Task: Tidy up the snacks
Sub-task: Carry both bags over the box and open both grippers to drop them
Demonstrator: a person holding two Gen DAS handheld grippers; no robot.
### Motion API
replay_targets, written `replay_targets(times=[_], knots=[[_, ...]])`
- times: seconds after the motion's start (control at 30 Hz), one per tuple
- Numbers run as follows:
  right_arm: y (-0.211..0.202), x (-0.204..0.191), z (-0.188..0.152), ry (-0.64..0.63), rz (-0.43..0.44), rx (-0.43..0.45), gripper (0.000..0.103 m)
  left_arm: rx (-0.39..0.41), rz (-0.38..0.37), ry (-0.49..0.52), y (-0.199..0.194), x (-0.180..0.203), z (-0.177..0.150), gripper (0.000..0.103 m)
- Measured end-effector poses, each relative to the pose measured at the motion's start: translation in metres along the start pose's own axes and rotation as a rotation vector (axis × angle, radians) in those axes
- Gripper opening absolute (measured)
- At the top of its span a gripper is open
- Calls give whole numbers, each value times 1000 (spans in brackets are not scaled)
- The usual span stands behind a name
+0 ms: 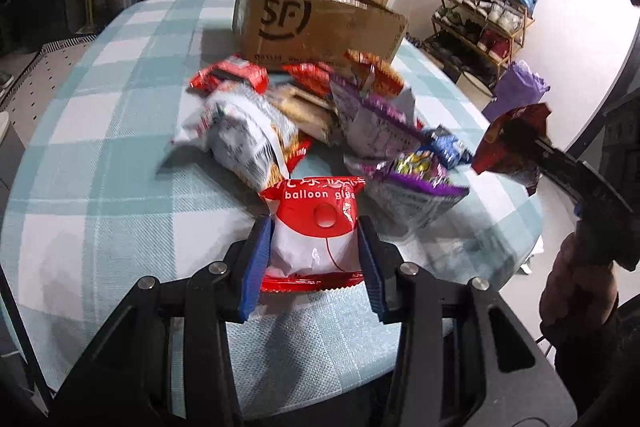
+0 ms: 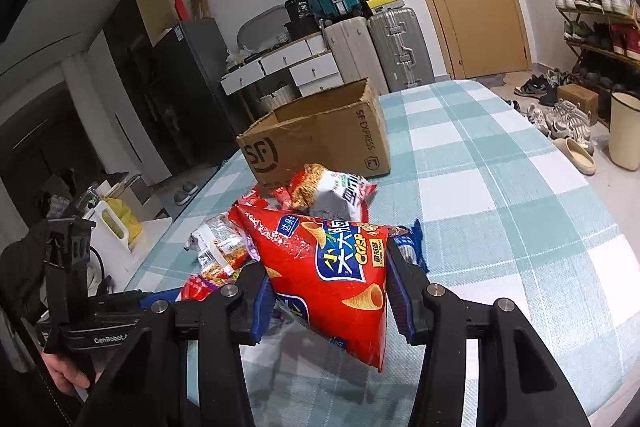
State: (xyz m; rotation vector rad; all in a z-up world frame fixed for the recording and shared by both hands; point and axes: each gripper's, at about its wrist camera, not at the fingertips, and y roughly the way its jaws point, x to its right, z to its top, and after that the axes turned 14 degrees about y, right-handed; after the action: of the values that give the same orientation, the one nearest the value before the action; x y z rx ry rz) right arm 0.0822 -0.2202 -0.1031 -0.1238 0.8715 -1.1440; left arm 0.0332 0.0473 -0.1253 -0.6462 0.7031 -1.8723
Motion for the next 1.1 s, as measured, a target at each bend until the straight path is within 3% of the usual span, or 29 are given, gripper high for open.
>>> replay_targets(times=[0.53, 1.1], knots=[[11, -44, 33, -62, 81, 7, 49, 147, 20, 31, -55, -16, 75, 39], [62, -84, 129, -117, 137, 13, 49, 171, 60, 89, -19, -22, 196, 40]])
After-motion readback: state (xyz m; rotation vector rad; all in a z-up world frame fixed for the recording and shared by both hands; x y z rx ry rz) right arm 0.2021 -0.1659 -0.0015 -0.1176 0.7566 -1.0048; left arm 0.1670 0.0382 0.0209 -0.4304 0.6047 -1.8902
